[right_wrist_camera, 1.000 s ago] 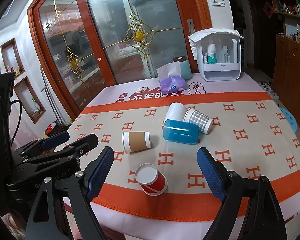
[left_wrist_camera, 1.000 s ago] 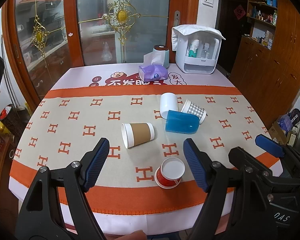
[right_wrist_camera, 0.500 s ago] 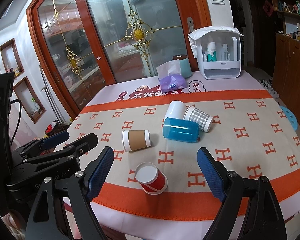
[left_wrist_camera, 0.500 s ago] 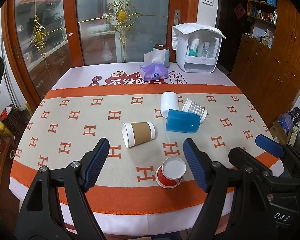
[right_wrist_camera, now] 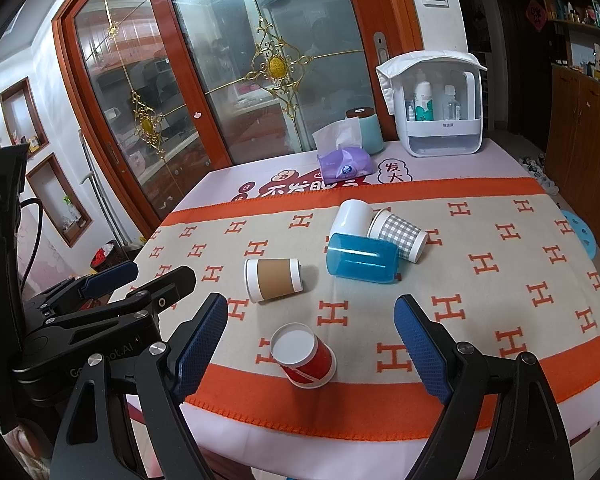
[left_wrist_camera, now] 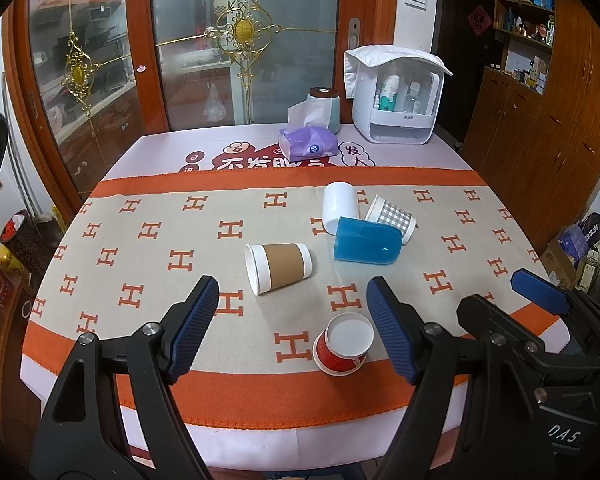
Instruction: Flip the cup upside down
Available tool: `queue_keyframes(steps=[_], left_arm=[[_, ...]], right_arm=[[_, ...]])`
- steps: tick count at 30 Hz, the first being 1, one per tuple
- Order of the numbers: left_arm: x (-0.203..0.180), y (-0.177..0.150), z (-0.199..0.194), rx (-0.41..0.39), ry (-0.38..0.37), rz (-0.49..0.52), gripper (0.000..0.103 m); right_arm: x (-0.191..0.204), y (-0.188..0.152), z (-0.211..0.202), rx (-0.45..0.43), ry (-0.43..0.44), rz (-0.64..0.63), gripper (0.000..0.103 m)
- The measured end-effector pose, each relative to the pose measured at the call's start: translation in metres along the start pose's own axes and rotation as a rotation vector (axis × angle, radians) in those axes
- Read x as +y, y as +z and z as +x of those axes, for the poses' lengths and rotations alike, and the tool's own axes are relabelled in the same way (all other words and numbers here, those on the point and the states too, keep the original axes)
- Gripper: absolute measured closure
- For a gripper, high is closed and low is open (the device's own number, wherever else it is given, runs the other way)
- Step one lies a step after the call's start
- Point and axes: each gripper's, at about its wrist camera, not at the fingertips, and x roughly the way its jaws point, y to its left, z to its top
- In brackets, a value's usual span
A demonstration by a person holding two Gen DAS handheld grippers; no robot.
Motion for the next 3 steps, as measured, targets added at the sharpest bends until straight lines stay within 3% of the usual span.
queue_keyframes(steps=[3], left_arm=[[0.0047,-0.0028,0.0013,0.004,0.0,0.001,0.029]], right_arm=[[-0.0003,-0.0016,0.0004,0.001,-0.001,0.0,0.016]])
